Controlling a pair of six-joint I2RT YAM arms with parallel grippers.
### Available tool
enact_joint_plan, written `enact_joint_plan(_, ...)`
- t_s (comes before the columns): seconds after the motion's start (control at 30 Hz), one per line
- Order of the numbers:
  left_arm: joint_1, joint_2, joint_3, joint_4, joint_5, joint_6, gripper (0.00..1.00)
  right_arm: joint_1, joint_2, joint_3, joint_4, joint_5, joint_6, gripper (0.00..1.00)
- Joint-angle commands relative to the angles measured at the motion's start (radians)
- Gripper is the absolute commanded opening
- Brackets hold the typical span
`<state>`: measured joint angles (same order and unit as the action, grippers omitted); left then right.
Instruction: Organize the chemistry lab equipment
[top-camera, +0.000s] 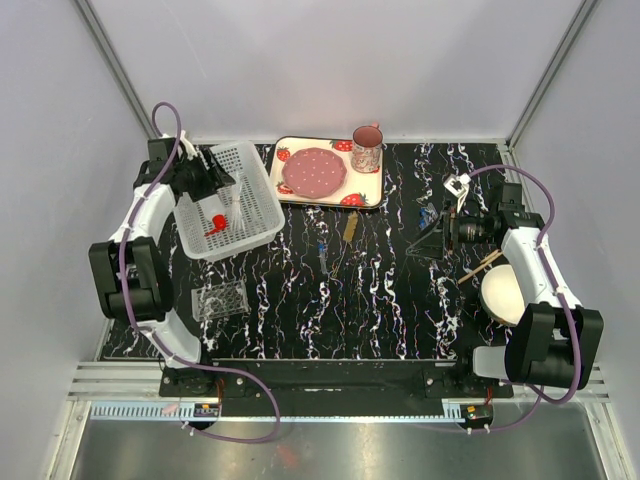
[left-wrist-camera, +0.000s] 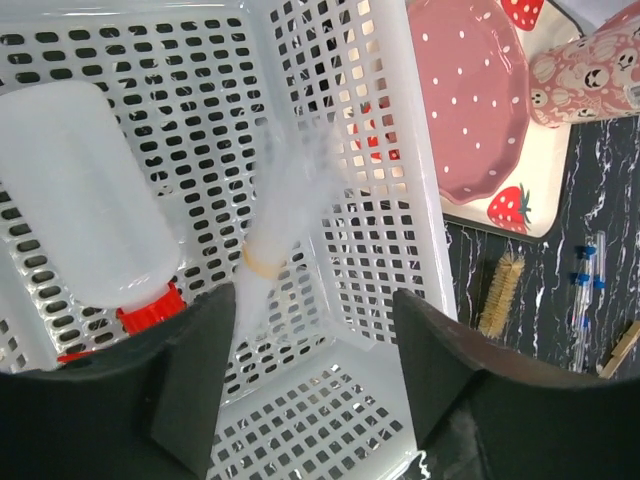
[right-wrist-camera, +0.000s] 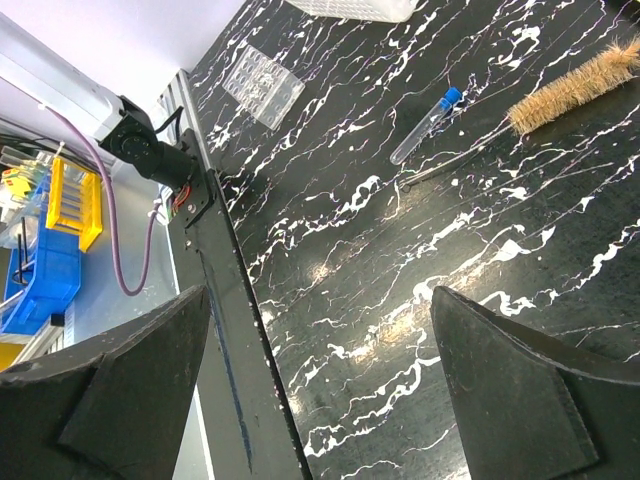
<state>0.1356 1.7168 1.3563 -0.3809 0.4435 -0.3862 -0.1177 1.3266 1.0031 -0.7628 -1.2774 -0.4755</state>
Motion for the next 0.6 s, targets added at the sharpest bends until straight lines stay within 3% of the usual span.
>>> enact_joint_plan(0.0,0.016,-0.106,0.050,-0.012,-0.064,0.049,0.70,0.007,-0.032,0.019,-0.012,0.030,-0.034,0.97)
enact_joint_plan(0.13,0.022,-0.247,-0.015,-0.001,-0.124,0.085,0.80,0.007,-0.049,0.028,-0.044,0.065,-0.089,0.97)
enact_joint_plan(0.33,0.022,-0.590,-0.273,0.103,-0.215,0.124,0.99,0.009,-0.050,0.147,-0.185,0.190,-0.210,0.97)
enact_joint_plan(0.47,0.027,-0.834,-0.474,0.160,-0.224,0.103,0.99,0.012,-0.027,0.242,-0.231,0.282,-0.195,0.97)
enact_joint_plan(0.57,0.029,-0.934,-0.552,0.155,-0.114,0.079,0.99,0.039,0.002,0.314,-0.288,0.308,-0.183,0.97)
